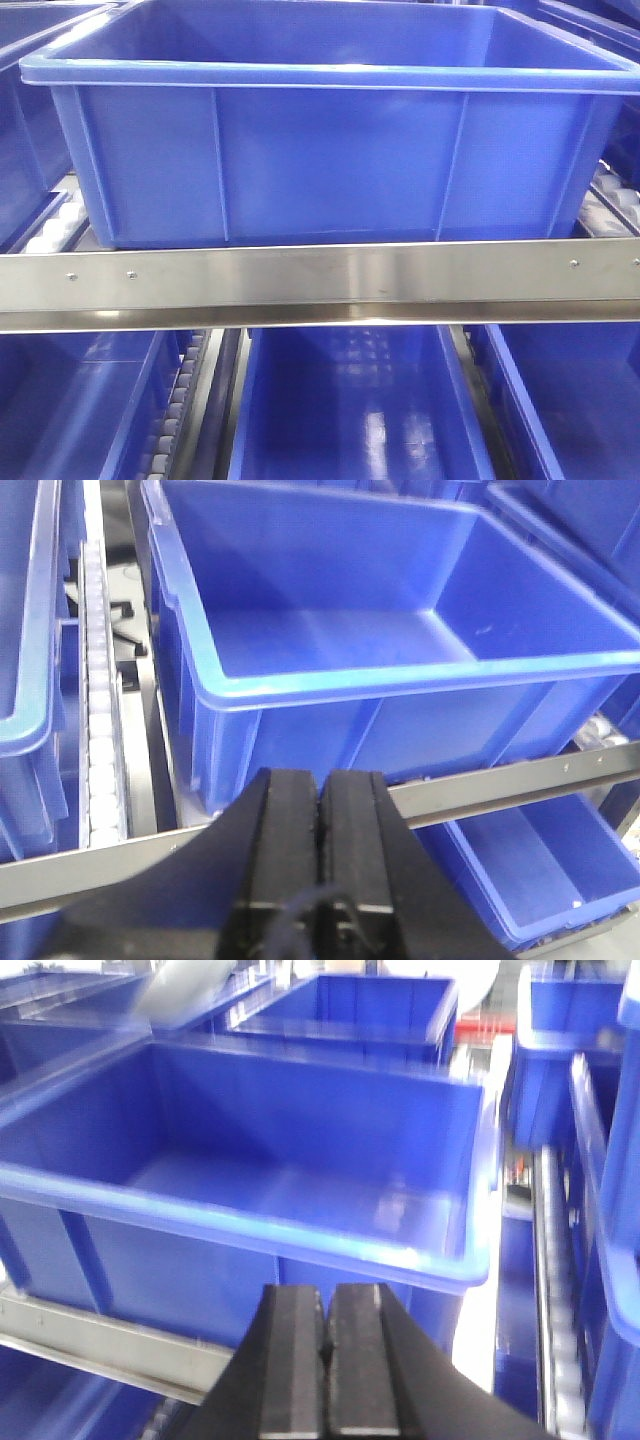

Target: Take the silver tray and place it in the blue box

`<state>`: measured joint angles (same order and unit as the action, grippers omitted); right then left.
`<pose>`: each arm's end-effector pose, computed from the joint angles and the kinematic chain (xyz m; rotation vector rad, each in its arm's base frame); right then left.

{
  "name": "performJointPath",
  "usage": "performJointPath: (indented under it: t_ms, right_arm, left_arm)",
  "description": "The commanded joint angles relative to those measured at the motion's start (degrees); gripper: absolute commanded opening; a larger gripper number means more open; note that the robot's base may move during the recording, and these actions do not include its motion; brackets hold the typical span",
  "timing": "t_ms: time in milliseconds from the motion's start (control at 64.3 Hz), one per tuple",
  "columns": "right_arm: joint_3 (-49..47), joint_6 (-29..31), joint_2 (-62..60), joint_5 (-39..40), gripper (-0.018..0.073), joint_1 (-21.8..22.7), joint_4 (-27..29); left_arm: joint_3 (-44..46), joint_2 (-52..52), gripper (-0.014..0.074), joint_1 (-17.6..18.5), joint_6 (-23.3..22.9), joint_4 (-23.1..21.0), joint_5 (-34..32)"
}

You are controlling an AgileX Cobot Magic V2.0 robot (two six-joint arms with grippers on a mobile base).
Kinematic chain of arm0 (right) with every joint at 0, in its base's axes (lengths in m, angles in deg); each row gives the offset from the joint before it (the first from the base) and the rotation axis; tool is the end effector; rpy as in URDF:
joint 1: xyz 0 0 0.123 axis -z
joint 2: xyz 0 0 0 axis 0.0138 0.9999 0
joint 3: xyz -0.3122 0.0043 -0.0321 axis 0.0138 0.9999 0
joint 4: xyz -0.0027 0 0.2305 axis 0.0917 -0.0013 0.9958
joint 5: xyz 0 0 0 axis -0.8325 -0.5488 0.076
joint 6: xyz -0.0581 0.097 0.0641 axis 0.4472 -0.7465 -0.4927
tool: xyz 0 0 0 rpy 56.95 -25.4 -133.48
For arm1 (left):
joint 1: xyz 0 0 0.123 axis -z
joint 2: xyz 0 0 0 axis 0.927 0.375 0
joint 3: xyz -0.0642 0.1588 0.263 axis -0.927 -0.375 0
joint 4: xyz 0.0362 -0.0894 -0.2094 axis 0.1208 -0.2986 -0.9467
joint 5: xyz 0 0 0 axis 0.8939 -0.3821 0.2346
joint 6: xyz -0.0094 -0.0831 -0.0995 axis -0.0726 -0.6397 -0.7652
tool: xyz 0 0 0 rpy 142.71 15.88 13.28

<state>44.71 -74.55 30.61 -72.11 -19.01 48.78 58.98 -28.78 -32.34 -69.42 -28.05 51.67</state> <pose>0.0646 0.0186 0.3169 -0.2056 1.5507 0.2635 0.0624 -0.0216 0.3392 0.2946 1.7212 -0.4508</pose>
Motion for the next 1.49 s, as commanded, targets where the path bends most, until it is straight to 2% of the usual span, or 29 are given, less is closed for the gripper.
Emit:
performJointPath:
  t_ms: [0, 342, 420, 467, 529, 545, 576, 622, 809, 1012, 1089, 1183, 1198, 1292, 1478]
  right_arm:
    - [-1.5, 0.6, 0.4, 5.8, 0.0049, -0.2, -0.8]
    - [-1.5, 0.6, 0.4, 5.8, 0.0049, -0.2, -0.8]
    - [-1.5, 0.6, 0.4, 5.8, 0.0049, -0.2, -0.8]
    - [-1.5, 0.6, 0.4, 5.8, 0.0049, -0.2, -0.8]
    - [-1.5, 0.6, 0.4, 5.8, 0.0049, -0.2, -0.8]
    - [-1.5, 0.6, 0.4, 5.8, 0.0049, -0.2, -0.8]
    - [-1.5, 0.6, 0.4, 5.8, 0.0049, -0.2, -0.8]
    - [-1.5, 0.6, 0.4, 5.8, 0.0049, -0.2, -0.8]
    - [-1.5, 0.6, 0.4, 5.8, 0.0049, -0.2, -0.8]
    - [-1.5, 0.6, 0.4, 5.8, 0.0049, -0.2, -0.8]
    - [-1.5, 0.6, 0.4, 5.8, 0.0049, -0.2, -0.8]
    - [-1.5, 0.6, 0.4, 5.8, 0.0049, -0.2, -0.8]
    - [-1.5, 0.6, 0.4, 5.8, 0.0049, -0.2, -0.8]
    - [-1.5, 0.6, 0.4, 5.8, 0.0049, -0.2, -0.8]
    - [-1.5, 0.6, 0.4, 5.8, 0.0049, -0.2, -0.8]
  left_arm:
    - [1.7, 0.4, -0.0104, 0.4, 0.1, 0.4, -4.8]
    - [1.2, 0.4, -0.0104, 0.4, 0.1, 0.0, -4.9]
    - [0.6, 0.1, -0.0104, -0.3, 0.8, -5.2, -3.5]
    - [0.1, -0.8, -0.0104, -1.7, 5.1, -7.6, -3.2]
    - [-1.5, -2.4, -0.0104, -5.3, 17.0, -14.0, -4.1]
    - [-1.9, -2.8, -0.0104, -6.1, 18.1, -15.1, -4.3]
    - [-3.0, -3.9, -0.0104, -8.4, 23.4, -17.6, -5.4]
    - [-4.9, -5.8, -0.0104, -12.1, 26.5, -20.4, -7.3]
    - [-14.8, -13.9, -0.0104, -24.0, 27.1, -21.7, -16.7]
    - [-25.5, -21.0, -0.0104, -31.6, 27.1, -24.0, -22.3]
    - [-29.2, -22.9, -0.0104, -33.4, 27.1, -24.1, -23.9]
    - [-34.6, -22.8, -0.0104, -34.6, 27.1, -24.1, -30.9]
    - [-34.1, -22.8, -0.0104, -34.7, 27.1, -24.1, -26.7]
    - [-34.1, -22.8, -0.0104, -34.7, 27.1, -24.1, -23.2]
    - [-34.1, -22.7, -0.0104, -34.7, 27.1, -24.1, -22.5]
